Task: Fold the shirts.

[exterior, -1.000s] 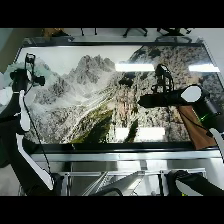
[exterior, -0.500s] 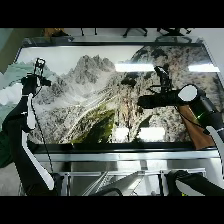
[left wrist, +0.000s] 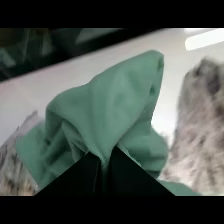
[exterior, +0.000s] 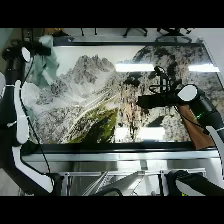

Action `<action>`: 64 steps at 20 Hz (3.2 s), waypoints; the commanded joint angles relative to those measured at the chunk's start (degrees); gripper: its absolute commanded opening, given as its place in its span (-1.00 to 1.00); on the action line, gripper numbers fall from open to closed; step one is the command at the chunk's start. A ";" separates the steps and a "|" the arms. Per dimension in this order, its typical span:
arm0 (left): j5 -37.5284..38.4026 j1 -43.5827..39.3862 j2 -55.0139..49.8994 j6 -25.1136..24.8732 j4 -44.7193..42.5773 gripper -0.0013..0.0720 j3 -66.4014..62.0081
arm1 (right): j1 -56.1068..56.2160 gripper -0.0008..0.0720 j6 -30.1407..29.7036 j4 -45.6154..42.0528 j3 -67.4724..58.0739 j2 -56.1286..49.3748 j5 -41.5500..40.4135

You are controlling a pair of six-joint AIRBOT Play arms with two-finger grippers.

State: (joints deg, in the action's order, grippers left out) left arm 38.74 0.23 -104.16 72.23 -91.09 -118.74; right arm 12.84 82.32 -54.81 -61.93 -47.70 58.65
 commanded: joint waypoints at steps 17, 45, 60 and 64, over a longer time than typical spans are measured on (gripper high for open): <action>31.67 -17.68 25.92 12.94 23.65 0.90 24.39 | -11.19 -0.09 0.42 1.11 -1.07 0.09 13.77; 9.33 -11.67 27.39 6.64 39.41 0.85 73.61 | 8.22 0.20 -31.91 32.09 7.91 -26.29 -14.97; 14.80 -9.22 22.75 -0.39 46.18 -0.92 72.65 | -2.36 0.20 -33.09 31.04 7.72 -19.39 -7.63; 14.84 -9.29 22.73 -0.39 46.16 -0.92 72.65 | -0.92 0.20 -33.55 31.28 7.74 -22.75 -7.76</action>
State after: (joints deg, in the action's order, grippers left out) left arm 52.86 -9.37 -81.38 72.14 -45.06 -46.02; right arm 11.73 48.93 -23.75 -54.19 -68.99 50.54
